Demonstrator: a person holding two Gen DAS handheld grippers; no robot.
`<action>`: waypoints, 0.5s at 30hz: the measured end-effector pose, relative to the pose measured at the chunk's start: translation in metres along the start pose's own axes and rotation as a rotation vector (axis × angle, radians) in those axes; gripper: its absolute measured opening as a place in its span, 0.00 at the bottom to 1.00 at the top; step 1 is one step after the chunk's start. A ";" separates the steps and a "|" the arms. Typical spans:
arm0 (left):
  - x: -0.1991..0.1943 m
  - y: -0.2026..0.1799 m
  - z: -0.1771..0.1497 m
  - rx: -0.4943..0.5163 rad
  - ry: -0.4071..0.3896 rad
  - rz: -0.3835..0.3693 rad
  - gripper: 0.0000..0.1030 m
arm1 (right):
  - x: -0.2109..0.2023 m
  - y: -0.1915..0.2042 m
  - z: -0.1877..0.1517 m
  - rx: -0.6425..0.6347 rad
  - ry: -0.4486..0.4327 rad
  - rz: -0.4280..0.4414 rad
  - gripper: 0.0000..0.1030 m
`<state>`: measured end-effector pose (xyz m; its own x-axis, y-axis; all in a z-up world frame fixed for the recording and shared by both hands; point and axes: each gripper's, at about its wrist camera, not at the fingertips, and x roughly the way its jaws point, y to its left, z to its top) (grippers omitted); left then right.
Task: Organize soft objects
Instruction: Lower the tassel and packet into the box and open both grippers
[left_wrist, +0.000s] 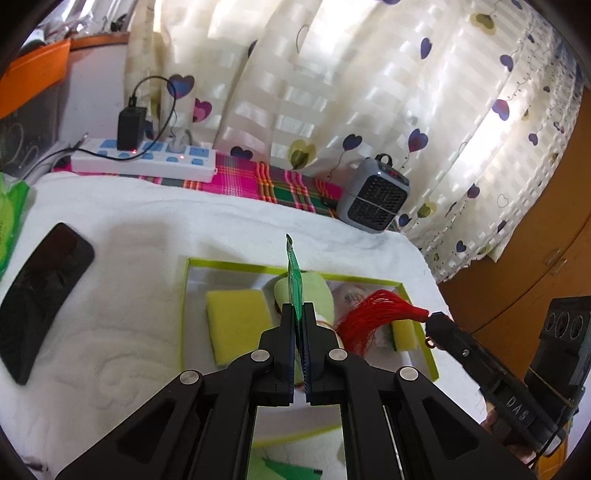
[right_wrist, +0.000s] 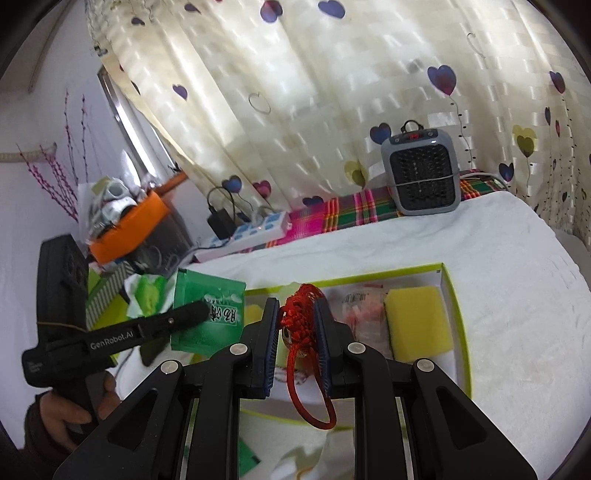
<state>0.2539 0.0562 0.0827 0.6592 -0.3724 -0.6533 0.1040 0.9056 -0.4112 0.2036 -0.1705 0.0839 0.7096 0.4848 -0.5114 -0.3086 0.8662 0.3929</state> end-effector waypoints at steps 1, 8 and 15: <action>0.004 0.001 0.001 0.002 0.006 0.004 0.03 | 0.005 0.001 0.000 -0.011 0.006 -0.012 0.19; 0.031 0.004 0.001 0.023 0.073 0.021 0.03 | 0.031 0.003 -0.006 -0.051 0.064 -0.057 0.19; 0.043 0.014 0.002 0.007 0.102 0.040 0.05 | 0.047 -0.001 -0.010 -0.050 0.108 -0.062 0.19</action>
<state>0.2852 0.0531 0.0498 0.5840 -0.3538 -0.7306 0.0844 0.9216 -0.3789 0.2308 -0.1473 0.0514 0.6569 0.4376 -0.6140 -0.2990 0.8988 0.3206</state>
